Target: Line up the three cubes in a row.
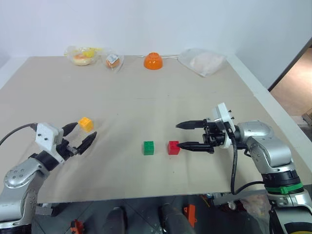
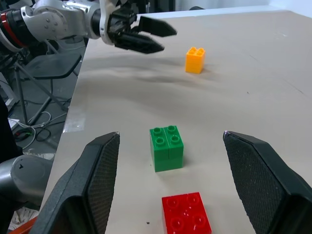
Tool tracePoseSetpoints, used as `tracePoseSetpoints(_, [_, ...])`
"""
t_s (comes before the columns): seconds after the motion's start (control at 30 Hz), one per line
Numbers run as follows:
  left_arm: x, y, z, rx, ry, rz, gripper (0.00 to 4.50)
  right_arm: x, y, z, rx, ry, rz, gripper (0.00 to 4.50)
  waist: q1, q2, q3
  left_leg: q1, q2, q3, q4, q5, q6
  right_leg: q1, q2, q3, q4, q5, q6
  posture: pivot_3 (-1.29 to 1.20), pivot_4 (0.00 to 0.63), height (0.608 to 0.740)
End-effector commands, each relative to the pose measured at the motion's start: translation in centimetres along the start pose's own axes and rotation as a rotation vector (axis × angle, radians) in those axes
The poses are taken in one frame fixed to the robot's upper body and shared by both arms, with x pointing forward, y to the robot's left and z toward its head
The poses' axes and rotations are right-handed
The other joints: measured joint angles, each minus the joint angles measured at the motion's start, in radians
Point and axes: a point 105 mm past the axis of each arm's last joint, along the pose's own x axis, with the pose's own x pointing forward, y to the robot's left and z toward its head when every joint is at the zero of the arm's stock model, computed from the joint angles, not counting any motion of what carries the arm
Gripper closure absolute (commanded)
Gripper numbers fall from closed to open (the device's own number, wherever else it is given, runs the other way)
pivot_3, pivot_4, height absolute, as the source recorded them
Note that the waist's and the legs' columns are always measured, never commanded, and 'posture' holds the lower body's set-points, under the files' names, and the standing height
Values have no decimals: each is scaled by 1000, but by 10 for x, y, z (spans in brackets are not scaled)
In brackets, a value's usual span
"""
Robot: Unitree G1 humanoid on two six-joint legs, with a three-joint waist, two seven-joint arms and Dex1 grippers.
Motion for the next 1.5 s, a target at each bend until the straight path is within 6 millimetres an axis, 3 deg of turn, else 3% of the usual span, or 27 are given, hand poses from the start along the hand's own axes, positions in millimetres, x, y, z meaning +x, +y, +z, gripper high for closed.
tracePoseSetpoints(0.03, [-5,28,9,49,-43,87,244,0,1,11,-54,-17,1,963,0,0,0,0,0,0,0,0,0,0,0,0,-1,0,0,0,150,740])
tracePoseSetpoints(0.17, [-4,43,4,9,-56,158,244,0,4,10,-52,-17,-7,963,0,0,0,-1,0,2,0,0,0,2,-2,0,-2,0,0,0,150,740])
tracePoseSetpoints(0.47, [11,31,-12,2,-17,55,244,0,9,15,-71,-14,-9,963,2,0,0,-1,1,3,-3,-2,-2,0,-2,-2,-2,-1,1,0,150,740])
tracePoseSetpoints(0.77, [17,55,-18,34,-14,122,244,27,2,61,-137,-201,-70,963,-1,-1,0,-1,2,2,-3,-2,-2,0,0,-2,-2,1,0,0,150,740])
tracePoseSetpoints(1.1, [21,57,-21,25,-23,121,244,35,9,63,-144,-204,-30,963,2,-1,-1,-2,2,2,-4,-2,-2,0,-1,-3,-2,-1,1,0,150,740])
tracePoseSetpoints(1.5, [50,56,-35,20,22,49,244,39,9,67,-158,-212,-20,963,2,-1,-1,-2,2,2,-4,-2,-2,1,0,-3,-2,0,1,0,150,740])
